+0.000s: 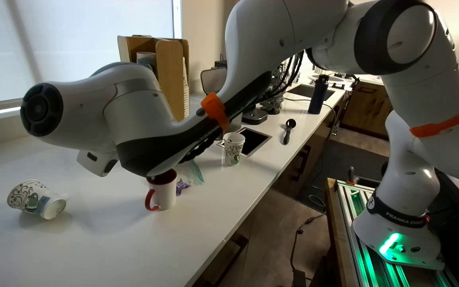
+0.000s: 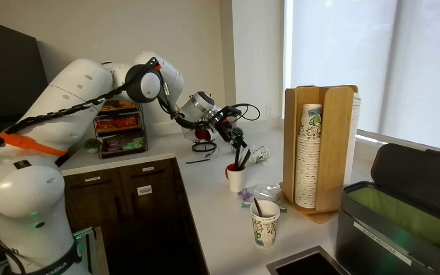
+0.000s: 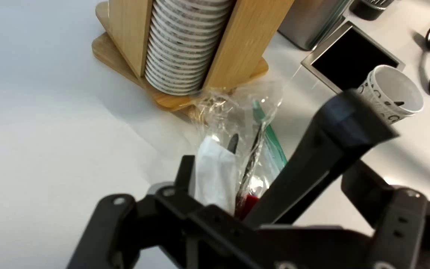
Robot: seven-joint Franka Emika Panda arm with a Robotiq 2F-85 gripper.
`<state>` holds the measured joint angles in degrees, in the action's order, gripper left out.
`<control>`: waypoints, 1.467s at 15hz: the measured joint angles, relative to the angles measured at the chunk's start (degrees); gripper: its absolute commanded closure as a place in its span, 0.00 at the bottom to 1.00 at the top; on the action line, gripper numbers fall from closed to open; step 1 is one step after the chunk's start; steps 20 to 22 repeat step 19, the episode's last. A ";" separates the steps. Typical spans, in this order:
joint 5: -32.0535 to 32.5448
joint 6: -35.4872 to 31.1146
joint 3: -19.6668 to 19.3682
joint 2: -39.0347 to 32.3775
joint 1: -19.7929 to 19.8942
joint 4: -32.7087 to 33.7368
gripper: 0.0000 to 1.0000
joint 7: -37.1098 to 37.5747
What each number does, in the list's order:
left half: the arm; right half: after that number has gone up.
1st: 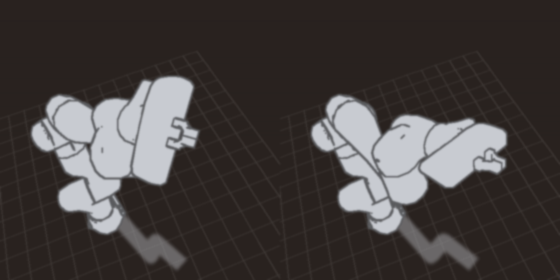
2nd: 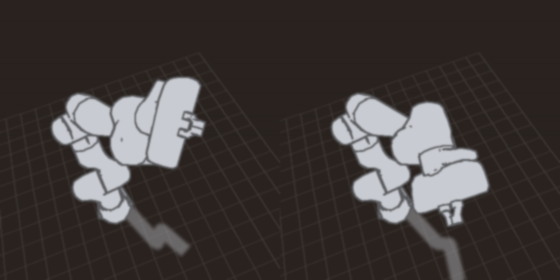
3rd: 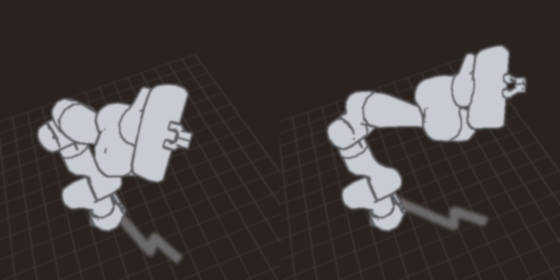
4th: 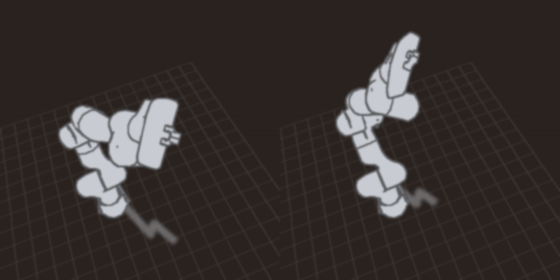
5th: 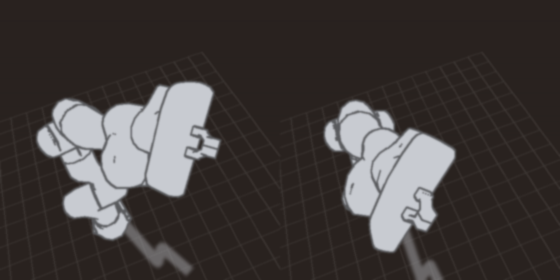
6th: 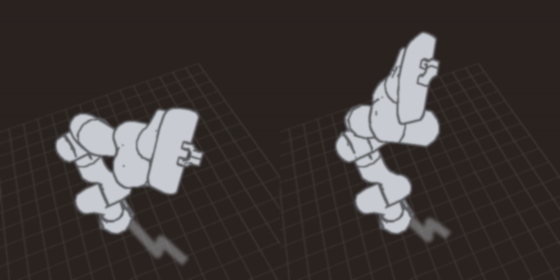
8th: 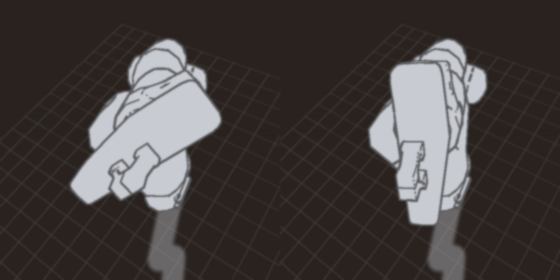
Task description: Remove the black tongs from the paper cup and put it in the mug on the left
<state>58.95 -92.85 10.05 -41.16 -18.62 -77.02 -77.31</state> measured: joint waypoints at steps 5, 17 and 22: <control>2.27 0.04 -0.01 4.99 -0.83 -2.16 0.00 5.76; -8.32 7.41 3.71 29.75 -0.56 -24.83 0.00 43.47; -13.24 8.45 4.35 34.84 -0.14 -29.88 0.00 49.24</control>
